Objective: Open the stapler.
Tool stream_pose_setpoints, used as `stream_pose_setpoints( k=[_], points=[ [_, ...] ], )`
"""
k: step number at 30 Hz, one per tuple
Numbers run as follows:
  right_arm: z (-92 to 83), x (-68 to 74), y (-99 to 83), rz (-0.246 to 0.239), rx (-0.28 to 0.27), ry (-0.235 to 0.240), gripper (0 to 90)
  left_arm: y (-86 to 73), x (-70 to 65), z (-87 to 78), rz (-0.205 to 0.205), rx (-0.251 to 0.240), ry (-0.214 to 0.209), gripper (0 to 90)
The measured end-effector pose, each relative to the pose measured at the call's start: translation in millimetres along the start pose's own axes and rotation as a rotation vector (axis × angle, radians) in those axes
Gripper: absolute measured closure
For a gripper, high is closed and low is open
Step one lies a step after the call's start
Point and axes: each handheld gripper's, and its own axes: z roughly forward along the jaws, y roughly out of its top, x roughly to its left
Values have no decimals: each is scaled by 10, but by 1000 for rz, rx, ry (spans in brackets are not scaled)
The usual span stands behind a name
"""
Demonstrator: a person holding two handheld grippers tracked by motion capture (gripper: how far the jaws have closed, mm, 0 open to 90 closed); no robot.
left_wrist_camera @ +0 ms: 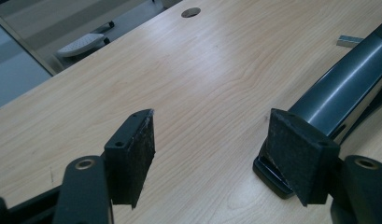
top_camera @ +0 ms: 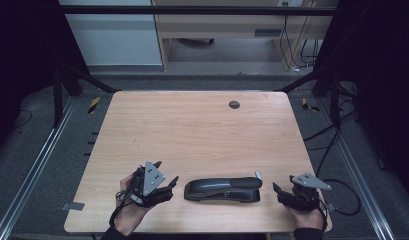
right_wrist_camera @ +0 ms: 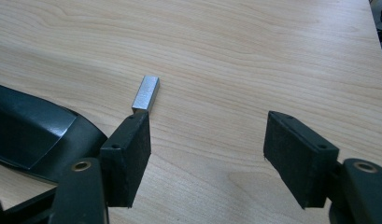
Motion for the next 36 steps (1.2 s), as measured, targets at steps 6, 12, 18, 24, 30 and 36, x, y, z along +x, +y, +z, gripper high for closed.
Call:
stream_pose_setpoints(
  k=[6,12,18,24,30,36],
  points=[
    [1,-4,4,2,0,1,323,109,-69,-2,37,-5,1,321],
    [8,-11,12,13,1,4,331,219,-157,22,61,-10,-5,322],
    [8,-46,8,25,8,13,390,322,-274,41,105,-16,-7,322],
    [14,-39,8,9,6,10,393,401,-358,64,138,-21,-7,324],
    [13,-38,8,8,1,5,384,465,-462,120,164,-15,-18,326],
    [30,-44,10,9,1,-7,339,533,-586,175,194,-12,-36,322]
  ],
)
